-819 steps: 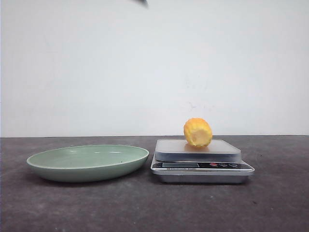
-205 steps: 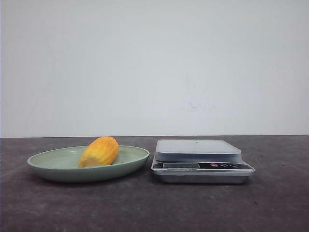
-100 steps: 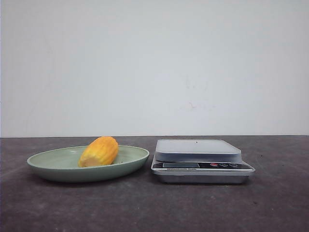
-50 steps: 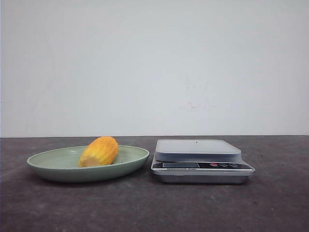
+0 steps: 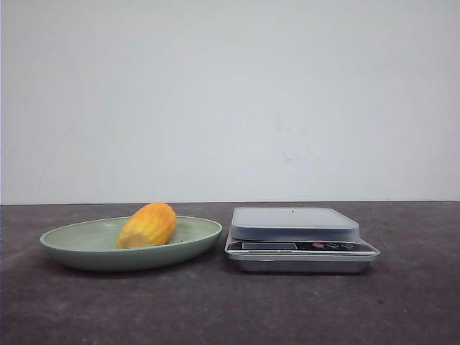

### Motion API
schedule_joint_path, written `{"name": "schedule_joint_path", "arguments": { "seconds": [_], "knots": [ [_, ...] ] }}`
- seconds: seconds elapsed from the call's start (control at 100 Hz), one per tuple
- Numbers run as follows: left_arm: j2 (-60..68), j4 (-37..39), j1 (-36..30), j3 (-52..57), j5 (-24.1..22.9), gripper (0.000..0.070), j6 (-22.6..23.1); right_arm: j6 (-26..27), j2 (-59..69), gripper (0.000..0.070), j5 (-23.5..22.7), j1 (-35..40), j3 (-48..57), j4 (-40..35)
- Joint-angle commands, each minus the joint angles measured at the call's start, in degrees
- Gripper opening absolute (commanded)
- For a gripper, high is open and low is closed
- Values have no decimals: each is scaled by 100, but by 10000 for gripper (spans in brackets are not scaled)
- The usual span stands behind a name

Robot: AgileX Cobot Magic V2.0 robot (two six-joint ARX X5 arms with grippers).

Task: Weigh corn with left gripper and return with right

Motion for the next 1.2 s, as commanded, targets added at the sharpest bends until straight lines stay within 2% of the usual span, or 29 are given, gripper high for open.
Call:
{"name": "schedule_joint_path", "arguments": {
  "seconds": [0.0,0.1,0.23,0.37,0.53,0.86,1.19],
  "knots": [
    [-9,-48,15,-90,2,19,74,-380,7,12,33,24,50,79],
    [-9,-48,15,-90,2,19,74,-879,-59,12,72,-286,20,81],
    [-9,-46,15,-90,2,19,74,-1051,-350,12,-37,-925,-393,267],
    [-9,-46,15,-90,2,19,74,-1274,-1001,12,-59,-1679,-1547,1239],
    [-9,-44,15,-90,2,19,74,-1300,-1523,12,-50,-2142,-2710,2162],
    [-9,-46,15,-90,2,19,74,-1303,-1528,12,-63,-2258,-3847,2455],
    [-9,-44,15,-90,2,19,74,-1394,-1528,12,-149,-2253,-3851,2422]
  ]
}}
